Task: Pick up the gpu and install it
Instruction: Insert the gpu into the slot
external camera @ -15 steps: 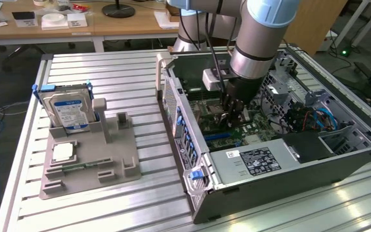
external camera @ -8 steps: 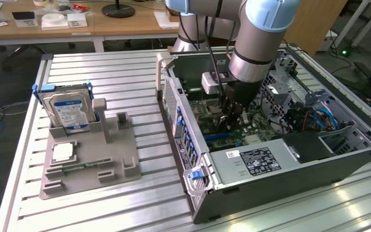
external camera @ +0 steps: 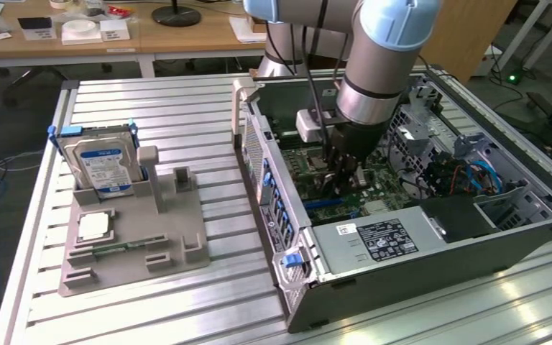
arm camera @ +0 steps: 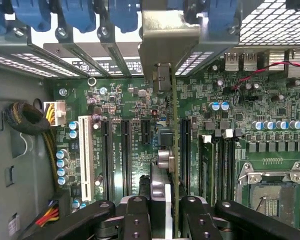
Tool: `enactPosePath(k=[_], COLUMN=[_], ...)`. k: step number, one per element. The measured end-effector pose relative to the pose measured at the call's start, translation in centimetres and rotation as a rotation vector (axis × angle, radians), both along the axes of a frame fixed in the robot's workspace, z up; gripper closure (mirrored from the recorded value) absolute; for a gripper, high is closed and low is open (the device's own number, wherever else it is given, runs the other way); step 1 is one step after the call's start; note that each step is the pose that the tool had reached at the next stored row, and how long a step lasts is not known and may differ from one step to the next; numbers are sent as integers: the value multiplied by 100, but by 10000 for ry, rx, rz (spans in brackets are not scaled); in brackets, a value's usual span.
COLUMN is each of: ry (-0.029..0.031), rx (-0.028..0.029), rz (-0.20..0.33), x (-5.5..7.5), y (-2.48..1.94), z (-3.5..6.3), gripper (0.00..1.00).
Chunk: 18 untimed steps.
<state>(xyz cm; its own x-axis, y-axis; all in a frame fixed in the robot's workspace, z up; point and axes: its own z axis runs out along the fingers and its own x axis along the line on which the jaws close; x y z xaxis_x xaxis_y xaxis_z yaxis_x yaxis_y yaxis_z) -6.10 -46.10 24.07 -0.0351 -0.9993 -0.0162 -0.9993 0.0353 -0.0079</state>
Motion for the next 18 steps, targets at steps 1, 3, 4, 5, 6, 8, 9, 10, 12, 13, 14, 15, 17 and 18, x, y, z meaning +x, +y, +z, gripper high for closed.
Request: enactPosePath(k=[1, 3, 4, 5, 6, 8, 9, 10, 12, 13, 14, 15, 17, 18], ry=[1, 1, 1, 1, 1, 2, 2, 1, 1, 2, 2, 2, 3, 2], rx=[-1, -2, -2, -2, -2, -3, -2, -2, 0, 1, 2, 1, 1, 2], rz=[0, 1, 0, 0, 0, 0, 2, 3, 0, 0, 0, 0, -3, -2], x=[-4, -13, -18, -24, -30, -36, -36, -35, -37, -37, -37, -37, -46, -49], y=[0, 2, 3, 5, 6, 10, 12, 14, 15, 15, 16, 15, 16, 16], z=[-7, -26, -34, -42, -49, -71, -88, -106, -132, -138, -145, -149, -150, -151], gripper=[72, 72, 72, 72, 72, 72, 72, 72, 72, 72, 72, 72, 72, 72])
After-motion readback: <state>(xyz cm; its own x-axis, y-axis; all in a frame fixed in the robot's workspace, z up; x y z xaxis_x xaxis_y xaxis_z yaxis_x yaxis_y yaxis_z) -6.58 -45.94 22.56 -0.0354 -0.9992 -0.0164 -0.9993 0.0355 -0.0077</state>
